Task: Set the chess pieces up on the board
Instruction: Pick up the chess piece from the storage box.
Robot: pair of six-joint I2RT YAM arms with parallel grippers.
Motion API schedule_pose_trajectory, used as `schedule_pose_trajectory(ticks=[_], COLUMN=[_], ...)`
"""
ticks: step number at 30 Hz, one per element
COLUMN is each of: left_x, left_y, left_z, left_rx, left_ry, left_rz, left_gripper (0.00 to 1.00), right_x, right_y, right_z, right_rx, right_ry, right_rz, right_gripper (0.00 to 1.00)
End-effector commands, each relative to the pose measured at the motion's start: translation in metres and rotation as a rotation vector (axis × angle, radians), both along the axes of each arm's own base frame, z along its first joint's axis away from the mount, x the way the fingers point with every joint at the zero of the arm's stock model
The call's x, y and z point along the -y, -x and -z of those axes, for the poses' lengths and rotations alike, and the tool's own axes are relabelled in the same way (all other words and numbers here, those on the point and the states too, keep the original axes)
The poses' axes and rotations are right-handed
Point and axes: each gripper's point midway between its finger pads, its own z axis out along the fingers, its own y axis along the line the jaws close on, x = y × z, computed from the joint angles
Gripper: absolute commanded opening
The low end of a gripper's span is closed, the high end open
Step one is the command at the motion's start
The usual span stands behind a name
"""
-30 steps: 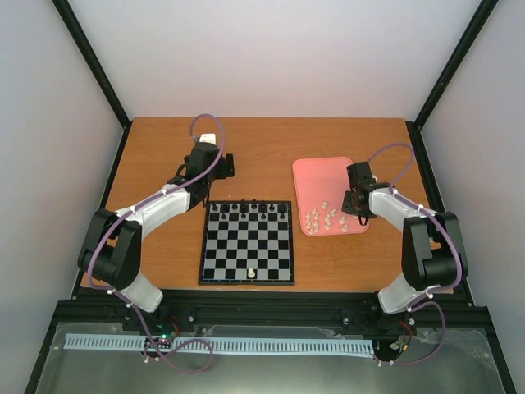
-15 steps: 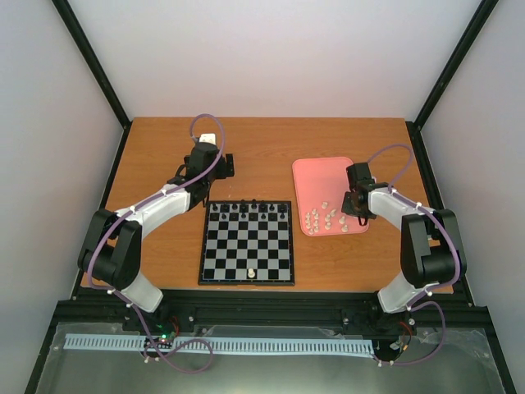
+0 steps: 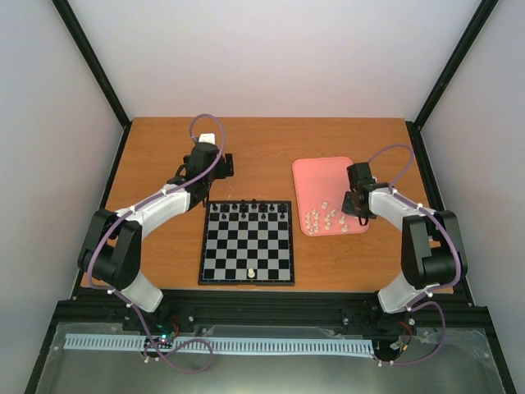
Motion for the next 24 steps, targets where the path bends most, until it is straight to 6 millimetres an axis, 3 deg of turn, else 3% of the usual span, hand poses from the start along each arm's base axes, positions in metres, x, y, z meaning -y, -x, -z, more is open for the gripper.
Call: schedule_pose_trajectory(ticks=[1, 7, 9, 15, 19, 24], left_x=[-0.002, -0.010, -0.011, -0.025, -0.044, -0.047], left_y=[-0.011, -0.010, -0.010, -0.012, -0.010, -0.002], left_z=[-0.017, -0.020, -0.020, -0.021, -0.018, -0.022], left_rx=[0.050, 0.054, 0.056, 0.050, 0.036, 0.045], left_ry=[-0.002, -0.033, -0.038, 0.006, 0.038, 0.058], left_rz=[-0.015, -0.049, -0.054, -0.082, -0.114, -0.117], left_gripper=[1.00, 1.00, 1.00, 1.00, 1.00, 1.00], right_x=[0.001, -0.021, -0.036, -0.128, -0.182, -0.248], right_y=[-0.004, 0.000, 0.003, 0.035, 0.072, 0.124], right_z=[-0.028, -0.082, -0.103, -0.155, -0.156, -0.132], right_rx=[0.069, 0.155, 0.179, 0.258, 0.227, 0.155], right_ry=[-0.017, -0.048, -0.037, -0.084, -0.134, -0.135], right_rz=[0.004, -0.089, -0.147, -0.448, -0.633, -0.848], right_gripper=[0.03, 0.03, 0.03, 0.03, 0.03, 0.03])
